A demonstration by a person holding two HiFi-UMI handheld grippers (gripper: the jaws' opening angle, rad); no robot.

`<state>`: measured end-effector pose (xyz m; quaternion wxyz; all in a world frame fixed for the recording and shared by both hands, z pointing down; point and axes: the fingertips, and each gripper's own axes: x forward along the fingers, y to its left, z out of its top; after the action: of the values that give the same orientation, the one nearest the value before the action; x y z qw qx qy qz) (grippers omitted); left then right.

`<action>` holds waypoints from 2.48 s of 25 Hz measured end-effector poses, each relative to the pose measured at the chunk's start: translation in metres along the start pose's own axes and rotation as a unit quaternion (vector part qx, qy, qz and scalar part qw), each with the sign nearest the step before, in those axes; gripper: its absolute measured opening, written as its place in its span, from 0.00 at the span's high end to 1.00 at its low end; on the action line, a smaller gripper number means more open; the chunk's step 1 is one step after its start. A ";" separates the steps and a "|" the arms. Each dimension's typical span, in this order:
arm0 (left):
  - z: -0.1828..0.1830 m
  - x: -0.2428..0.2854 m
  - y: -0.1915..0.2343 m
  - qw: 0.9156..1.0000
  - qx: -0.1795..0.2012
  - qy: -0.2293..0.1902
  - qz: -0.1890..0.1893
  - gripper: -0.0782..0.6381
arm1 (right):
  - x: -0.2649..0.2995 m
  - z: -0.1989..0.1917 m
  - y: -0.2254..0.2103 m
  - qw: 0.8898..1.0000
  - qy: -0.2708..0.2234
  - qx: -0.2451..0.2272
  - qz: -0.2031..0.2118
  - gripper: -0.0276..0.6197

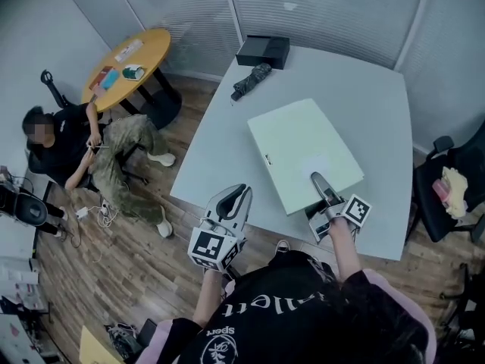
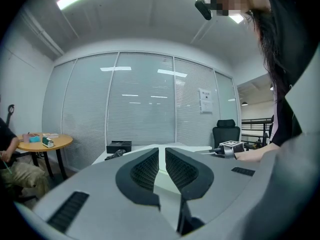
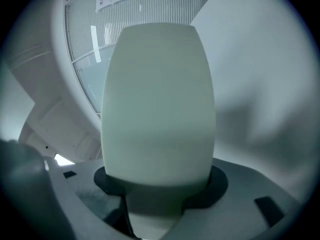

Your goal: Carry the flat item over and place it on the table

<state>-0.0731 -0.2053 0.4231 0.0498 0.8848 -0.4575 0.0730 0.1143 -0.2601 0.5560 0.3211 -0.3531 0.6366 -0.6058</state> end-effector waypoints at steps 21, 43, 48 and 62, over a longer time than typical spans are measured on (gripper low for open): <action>-0.003 0.046 0.033 0.999 0.010 0.029 -0.021 0.81 | 0.113 0.089 -0.060 0.995 -0.034 -0.003 -0.094 0.52; 0.007 0.071 0.130 0.998 0.025 0.030 -0.045 0.81 | 0.219 0.095 -0.106 0.982 -0.108 0.066 -0.141 0.51; 0.009 0.067 0.158 0.999 0.019 0.025 -0.031 0.81 | 0.248 0.106 -0.114 0.977 -0.126 0.077 -0.155 0.49; 0.007 0.068 0.190 0.999 0.005 0.017 -0.031 0.81 | 0.226 0.118 -0.152 0.937 -0.137 0.069 -0.313 0.32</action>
<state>-0.1884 -0.3705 0.4327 0.0555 0.8974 -0.4286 0.0892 0.0997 -0.5164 0.7053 0.2228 -0.5915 0.4002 -0.6636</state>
